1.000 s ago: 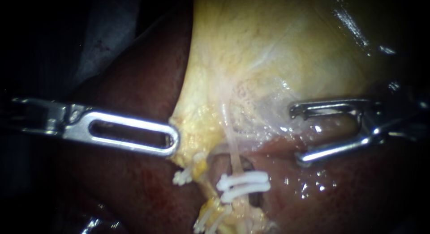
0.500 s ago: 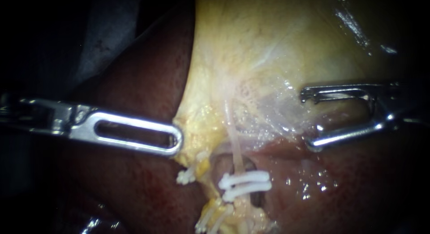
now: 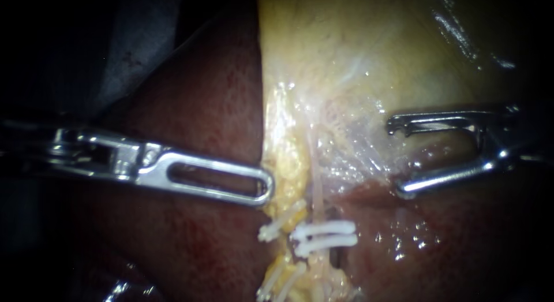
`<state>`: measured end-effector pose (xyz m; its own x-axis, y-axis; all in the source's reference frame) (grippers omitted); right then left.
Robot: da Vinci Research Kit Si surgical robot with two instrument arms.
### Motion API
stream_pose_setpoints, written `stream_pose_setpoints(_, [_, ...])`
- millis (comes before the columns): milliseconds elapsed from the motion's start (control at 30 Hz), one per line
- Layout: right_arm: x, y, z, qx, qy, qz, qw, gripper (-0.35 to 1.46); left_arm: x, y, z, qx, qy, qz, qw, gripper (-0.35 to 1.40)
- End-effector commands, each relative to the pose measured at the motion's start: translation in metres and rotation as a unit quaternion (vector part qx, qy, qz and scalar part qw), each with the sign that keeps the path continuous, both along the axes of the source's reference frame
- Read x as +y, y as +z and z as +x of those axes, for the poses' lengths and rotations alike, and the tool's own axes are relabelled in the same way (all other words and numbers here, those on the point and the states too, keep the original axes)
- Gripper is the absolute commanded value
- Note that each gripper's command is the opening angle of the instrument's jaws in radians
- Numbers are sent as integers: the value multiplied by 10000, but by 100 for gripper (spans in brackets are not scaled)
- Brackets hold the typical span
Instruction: Going back second clip right tube
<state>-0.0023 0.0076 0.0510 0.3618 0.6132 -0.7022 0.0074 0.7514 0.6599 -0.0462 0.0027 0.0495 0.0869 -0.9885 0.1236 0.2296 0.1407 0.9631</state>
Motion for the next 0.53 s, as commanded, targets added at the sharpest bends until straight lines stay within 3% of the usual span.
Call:
stream_pose_setpoints(33, [0,0,0,-2,0,0,10000,60,-1,2,-2,23,29,-5,10000,-35])
stream_pose_setpoints(533, [-1,0,0,-2,-1,-1,10000,60,-3,8,-6,17,54,-15,10000,-35])
